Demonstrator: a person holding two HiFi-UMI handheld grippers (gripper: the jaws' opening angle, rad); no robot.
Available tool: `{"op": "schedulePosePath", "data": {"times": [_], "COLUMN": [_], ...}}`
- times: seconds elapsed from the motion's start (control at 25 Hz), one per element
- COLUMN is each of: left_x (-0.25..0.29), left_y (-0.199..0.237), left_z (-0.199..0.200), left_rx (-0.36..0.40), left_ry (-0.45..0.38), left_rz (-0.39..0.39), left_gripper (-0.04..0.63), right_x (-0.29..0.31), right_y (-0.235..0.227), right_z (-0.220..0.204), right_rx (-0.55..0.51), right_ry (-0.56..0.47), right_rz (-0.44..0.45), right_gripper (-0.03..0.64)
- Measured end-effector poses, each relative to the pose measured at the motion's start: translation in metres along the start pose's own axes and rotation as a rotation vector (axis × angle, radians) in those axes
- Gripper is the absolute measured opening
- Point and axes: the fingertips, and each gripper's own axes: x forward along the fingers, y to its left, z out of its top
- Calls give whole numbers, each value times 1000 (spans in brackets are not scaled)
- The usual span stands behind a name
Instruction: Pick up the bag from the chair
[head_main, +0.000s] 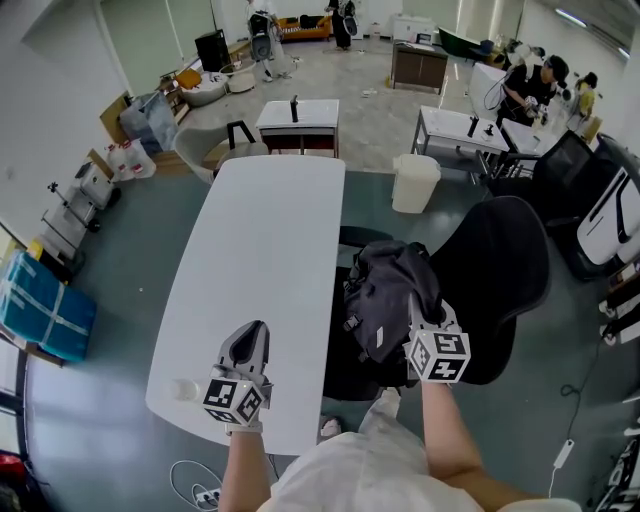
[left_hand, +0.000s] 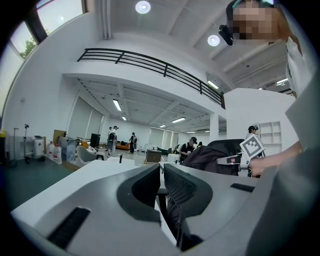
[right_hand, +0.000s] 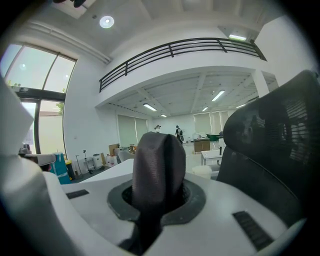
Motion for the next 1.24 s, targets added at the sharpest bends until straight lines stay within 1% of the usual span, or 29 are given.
{"op": "schedulePosePath", "data": {"times": [0.8,1.24], "left_x": [11,14], "left_y": [-3,-3], "left_z": [3,4], "left_rx": [6,2], "left_ry": [4,3], "left_rz": [-22,-29], "left_gripper": [43,43], "right_x": [-4,-3], "right_y": [-1,-2], "right_z": [7,11], "right_rx": [-23,-17], "right_ry": [-16,-25], "right_rz": [5,6], "right_gripper": [54,54]}}
